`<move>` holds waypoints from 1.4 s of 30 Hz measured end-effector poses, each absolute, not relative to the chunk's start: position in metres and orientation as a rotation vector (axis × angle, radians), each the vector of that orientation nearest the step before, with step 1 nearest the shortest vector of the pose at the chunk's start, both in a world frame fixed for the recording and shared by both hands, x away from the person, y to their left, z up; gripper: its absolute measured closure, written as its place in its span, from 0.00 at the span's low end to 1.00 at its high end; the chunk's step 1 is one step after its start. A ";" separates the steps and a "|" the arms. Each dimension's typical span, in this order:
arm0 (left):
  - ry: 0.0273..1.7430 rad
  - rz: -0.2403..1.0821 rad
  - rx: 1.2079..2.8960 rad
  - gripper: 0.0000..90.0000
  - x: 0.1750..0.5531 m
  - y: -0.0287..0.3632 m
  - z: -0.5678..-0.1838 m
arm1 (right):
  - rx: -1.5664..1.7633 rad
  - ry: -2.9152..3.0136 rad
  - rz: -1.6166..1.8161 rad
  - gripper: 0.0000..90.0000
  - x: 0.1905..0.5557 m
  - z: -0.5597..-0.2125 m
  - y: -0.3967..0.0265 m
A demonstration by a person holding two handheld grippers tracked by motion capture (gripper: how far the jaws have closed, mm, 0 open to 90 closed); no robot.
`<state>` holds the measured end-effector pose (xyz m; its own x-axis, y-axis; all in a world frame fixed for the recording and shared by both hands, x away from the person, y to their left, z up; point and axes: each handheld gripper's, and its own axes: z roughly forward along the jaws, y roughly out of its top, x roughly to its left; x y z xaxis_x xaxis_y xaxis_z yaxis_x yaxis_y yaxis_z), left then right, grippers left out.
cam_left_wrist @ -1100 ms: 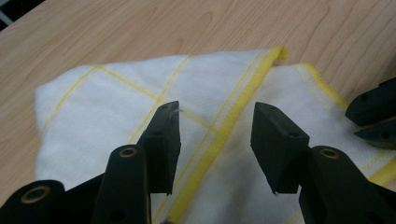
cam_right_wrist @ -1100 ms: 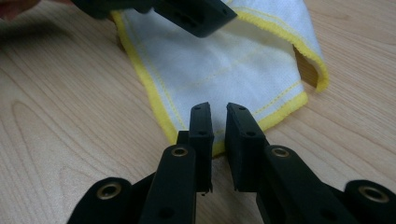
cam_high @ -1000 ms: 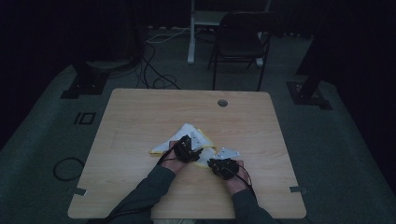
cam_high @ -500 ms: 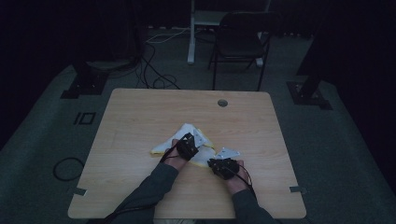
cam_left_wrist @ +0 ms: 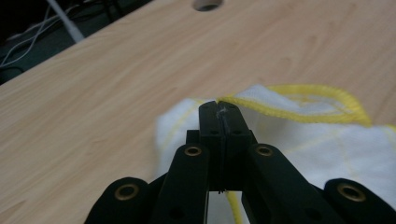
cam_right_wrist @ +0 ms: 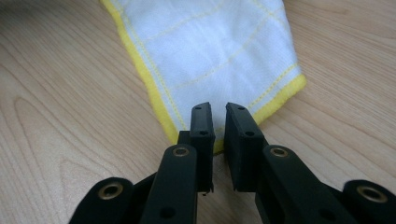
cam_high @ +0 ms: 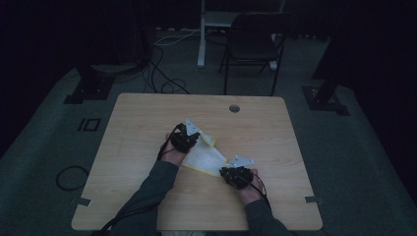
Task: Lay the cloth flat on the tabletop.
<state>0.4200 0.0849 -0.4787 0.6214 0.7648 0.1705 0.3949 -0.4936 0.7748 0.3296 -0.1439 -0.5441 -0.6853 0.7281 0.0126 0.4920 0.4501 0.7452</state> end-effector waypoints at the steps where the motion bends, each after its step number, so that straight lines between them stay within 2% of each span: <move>1: 0.911 0.663 2.124 1.00 0.421 0.088 -0.477 | 1.045 2.395 1.079 0.91 0.330 -0.544 -0.144; 19: 1.100 0.705 2.016 1.00 0.440 0.151 -0.460 | 1.093 2.380 1.058 0.92 0.327 -0.543 -0.159; 31: 1.295 0.660 1.985 1.00 0.447 0.203 -0.485 | 1.106 2.374 1.032 0.94 0.323 -0.542 -0.164; 37: 1.375 0.624 1.972 1.00 0.445 0.217 -0.501 | 1.102 2.383 1.022 0.96 0.321 -0.541 -0.164; 42: 1.330 0.634 1.955 0.84 0.435 0.209 -0.495 | 1.102 2.384 1.017 0.94 0.321 -0.541 -0.163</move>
